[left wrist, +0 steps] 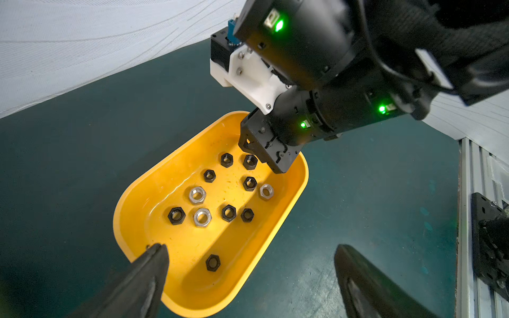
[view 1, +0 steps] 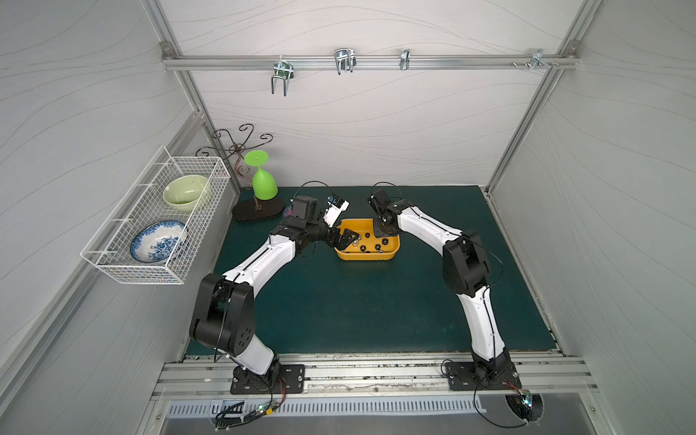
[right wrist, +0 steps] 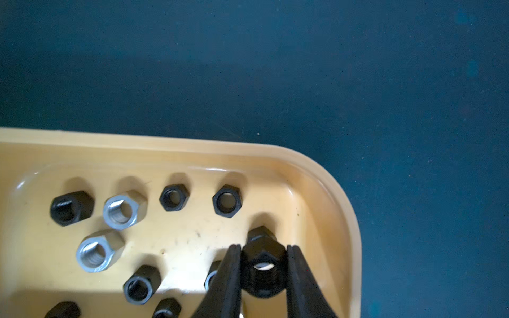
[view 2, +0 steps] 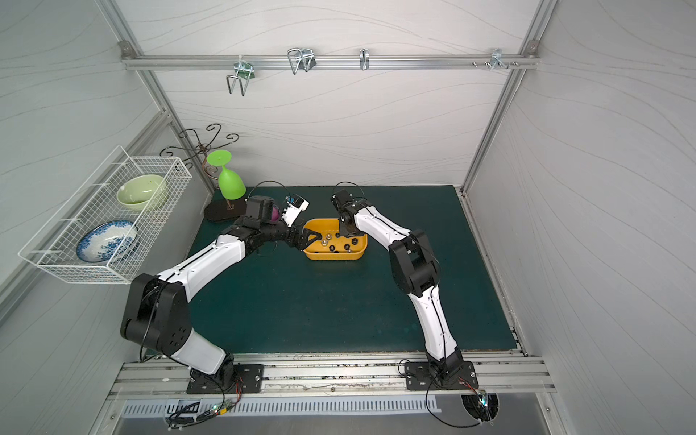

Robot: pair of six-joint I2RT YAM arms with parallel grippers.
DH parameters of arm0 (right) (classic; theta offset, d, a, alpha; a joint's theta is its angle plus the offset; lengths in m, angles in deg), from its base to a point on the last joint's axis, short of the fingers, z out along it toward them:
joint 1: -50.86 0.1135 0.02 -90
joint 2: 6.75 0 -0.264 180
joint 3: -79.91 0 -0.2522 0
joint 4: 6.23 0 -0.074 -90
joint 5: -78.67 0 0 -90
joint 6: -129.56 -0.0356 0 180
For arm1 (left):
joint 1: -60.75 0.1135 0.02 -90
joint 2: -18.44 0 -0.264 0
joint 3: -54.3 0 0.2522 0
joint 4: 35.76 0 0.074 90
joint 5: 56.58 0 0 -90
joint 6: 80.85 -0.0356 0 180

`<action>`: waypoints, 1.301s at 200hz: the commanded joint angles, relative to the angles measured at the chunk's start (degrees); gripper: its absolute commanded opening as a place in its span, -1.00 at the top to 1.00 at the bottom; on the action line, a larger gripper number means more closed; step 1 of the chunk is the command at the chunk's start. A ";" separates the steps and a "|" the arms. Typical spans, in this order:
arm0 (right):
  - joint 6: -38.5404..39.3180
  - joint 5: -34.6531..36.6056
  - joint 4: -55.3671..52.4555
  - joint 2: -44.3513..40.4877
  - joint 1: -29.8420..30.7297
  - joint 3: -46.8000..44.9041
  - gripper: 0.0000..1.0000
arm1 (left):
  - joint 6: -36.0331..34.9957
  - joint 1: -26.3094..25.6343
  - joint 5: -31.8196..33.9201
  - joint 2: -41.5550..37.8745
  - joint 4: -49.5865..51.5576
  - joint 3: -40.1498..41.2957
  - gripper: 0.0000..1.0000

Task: Put the nuts on the desktop into the storage box
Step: Place the nut in the storage box.

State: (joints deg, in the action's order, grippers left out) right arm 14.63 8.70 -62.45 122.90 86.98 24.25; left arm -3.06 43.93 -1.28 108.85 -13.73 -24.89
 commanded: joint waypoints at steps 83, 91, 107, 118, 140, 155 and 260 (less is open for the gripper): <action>-1.33 3.25 1.09 5.83 -1.44 0.77 0.64 | 0.19 -0.66 0.20 1.43 -3.09 -0.14 -0.96; -1.15 3.22 1.13 6.17 -1.57 0.84 0.63 | 0.12 -0.66 0.20 1.49 -3.08 -0.14 -0.96; -1.01 3.26 1.11 6.68 -1.88 0.87 0.62 | 0.22 -0.67 0.29 1.52 -2.97 -0.09 -0.96; -0.91 3.25 1.29 6.93 -2.02 0.75 0.62 | 0.23 -0.67 0.28 1.46 -2.91 -0.16 -0.97; -0.60 3.00 1.85 6.85 -2.05 0.68 0.58 | 0.21 -0.74 0.34 1.61 -2.91 -0.23 -0.97; -0.34 2.87 1.72 6.55 -2.05 0.94 0.44 | 0.12 -0.74 0.57 1.61 -2.61 -0.31 -0.97; 1.79 3.01 0.31 -4.44 -1.71 -0.09 0.06 | -7.57 -0.67 1.66 -3.72 5.00 -1.71 -0.96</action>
State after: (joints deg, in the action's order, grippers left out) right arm 15.60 10.80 -60.11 125.37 85.58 24.28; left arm -6.25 43.45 0.14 108.77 -11.26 -24.89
